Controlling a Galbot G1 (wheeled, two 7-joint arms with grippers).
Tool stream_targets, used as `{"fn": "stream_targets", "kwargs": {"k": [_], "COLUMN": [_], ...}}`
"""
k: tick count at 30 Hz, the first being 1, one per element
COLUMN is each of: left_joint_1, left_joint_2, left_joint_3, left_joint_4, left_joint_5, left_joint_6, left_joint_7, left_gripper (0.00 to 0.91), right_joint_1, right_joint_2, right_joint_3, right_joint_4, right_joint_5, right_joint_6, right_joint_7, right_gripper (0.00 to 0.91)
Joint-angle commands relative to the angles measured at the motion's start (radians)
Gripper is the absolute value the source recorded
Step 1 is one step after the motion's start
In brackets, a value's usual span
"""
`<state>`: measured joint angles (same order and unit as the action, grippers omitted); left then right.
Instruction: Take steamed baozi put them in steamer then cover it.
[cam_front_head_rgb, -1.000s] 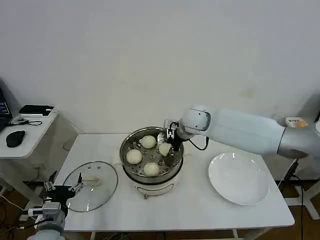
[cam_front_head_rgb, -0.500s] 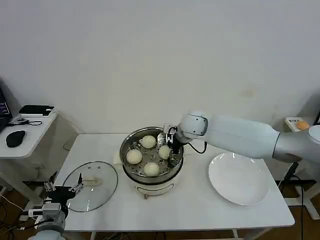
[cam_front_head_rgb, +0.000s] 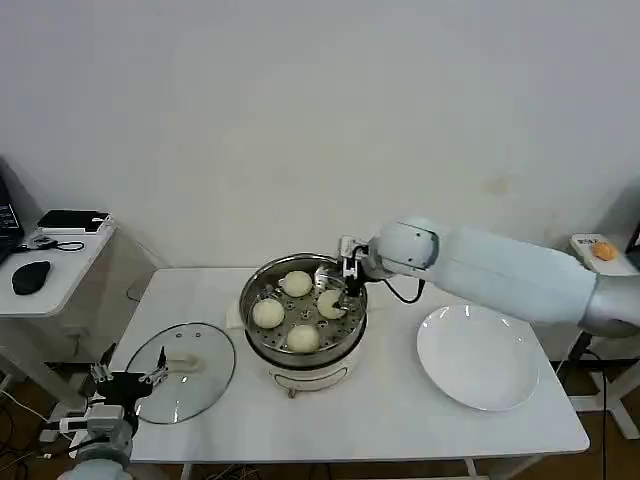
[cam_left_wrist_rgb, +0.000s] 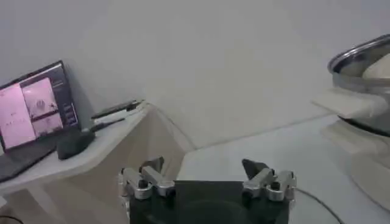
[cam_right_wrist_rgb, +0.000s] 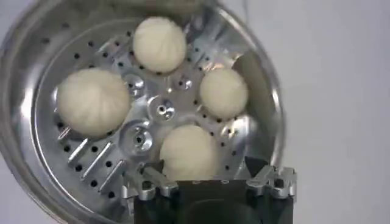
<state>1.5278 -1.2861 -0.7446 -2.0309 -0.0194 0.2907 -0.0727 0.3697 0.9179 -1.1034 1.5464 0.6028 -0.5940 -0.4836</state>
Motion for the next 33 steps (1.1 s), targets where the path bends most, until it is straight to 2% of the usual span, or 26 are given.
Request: {"fn": "stream_targets", "kwargs": {"k": [1, 2, 3, 4, 5, 6, 7, 10, 12, 16, 18, 19, 20, 21, 24, 29, 33], "left_joint_1": [-0.002, -0.003, -0.003, -0.003, -0.003, -0.002, -0.001, -0.002, -0.005, -0.009, -0.012, -0.009, -0.01, -0.01, -0.004, 0.049, 0.115], "left_joint_2": [-0.003, -0.004, -0.007, -0.008, -0.01, -0.01, -0.01, -0.009, -0.01, -0.006, -0.008, -0.005, -0.004, -0.001, 0.018, 0.052, 0.063], "left_joint_3": [0.007, 0.008, 0.01, 0.011, 0.012, 0.013, 0.013, 0.012, 0.012, 0.023, 0.024, 0.026, 0.025, 0.024, 0.025, 0.005, -0.01], "left_joint_4": [0.002, 0.001, 0.0, 0.0, 0.001, 0.002, 0.003, 0.014, 0.02, 0.035, 0.052, 0.065, 0.079, 0.084, 0.119, 0.166, 0.157], "left_joint_5": [0.0, 0.001, 0.001, 0.001, 0.002, 0.002, 0.001, 0.014, 0.021, 0.019, 0.057, 0.096, 0.162, 0.187, 0.396, 0.878, 1.03], "left_joint_6": [0.001, 0.001, 0.001, 0.0, -0.001, -0.005, -0.008, -0.033, -0.044, -0.078, -0.129, -0.198, -0.238, -0.245, -0.286, -0.367, -0.373], "left_joint_7": [-0.001, -0.001, -0.001, -0.001, -0.001, -0.002, -0.003, -0.003, -0.012, -0.069, -0.101, -0.117, -0.124, -0.122, -0.121, -0.16, -0.154], "left_gripper": [0.907, 0.907, 0.907, 0.907, 0.907, 0.907, 0.907, 0.907, 0.907, 0.907, 0.907, 0.907, 0.907, 0.907, 0.907, 0.907, 0.907], "right_joint_1": [-0.354, -0.457, -0.507, -0.648, -0.709, -0.818, -0.892, -1.11, -1.254, -1.45, -1.534, -1.575, -1.59, -1.619, -1.685, -1.75, -1.768], "right_joint_2": [-0.208, -0.209, -0.205, -0.189, -0.178, -0.153, -0.136, -0.051, -0.003, 0.076, 0.138, 0.194, 0.215, 0.249, 0.31, 0.319, 0.308], "right_joint_3": [0.371, 0.475, 0.531, 0.663, 0.713, 0.809, 0.871, 1.127, 1.273, 1.533, 1.655, 1.724, 1.777, 1.82, 1.907, 1.959, 1.995], "right_joint_4": [0.253, 0.259, 0.265, 0.269, 0.27, 0.272, 0.271, 0.249, 0.243, 0.237, 0.235, 0.236, 0.237, 0.239, 0.261, 0.293, 0.313], "right_joint_5": [-0.055, -0.109, -0.13, -0.216, -0.252, -0.29, -0.306, -0.417, -0.454, -0.435, -0.406, -0.379, -0.372, -0.374, -0.397, -0.381, -0.365], "right_joint_6": [0.168, 0.204, 0.245, 0.328, 0.359, 0.427, 0.51, 0.69, 0.755, 0.805, 0.791, 0.775, 0.763, 0.75, 0.72, 0.681, 0.67], "right_joint_7": [0.352, 0.383, 0.405, 0.474, 0.489, 0.54, 0.568, 0.574, 0.55, 0.489, 0.454, 0.434, 0.426, 0.403, 0.353, 0.353, 0.377], "right_gripper": [0.907, 0.907, 0.907, 0.907, 0.907, 0.907, 0.907, 0.907, 0.907, 0.907, 0.907, 0.907, 0.907, 0.907, 0.907, 0.907, 0.907]}}
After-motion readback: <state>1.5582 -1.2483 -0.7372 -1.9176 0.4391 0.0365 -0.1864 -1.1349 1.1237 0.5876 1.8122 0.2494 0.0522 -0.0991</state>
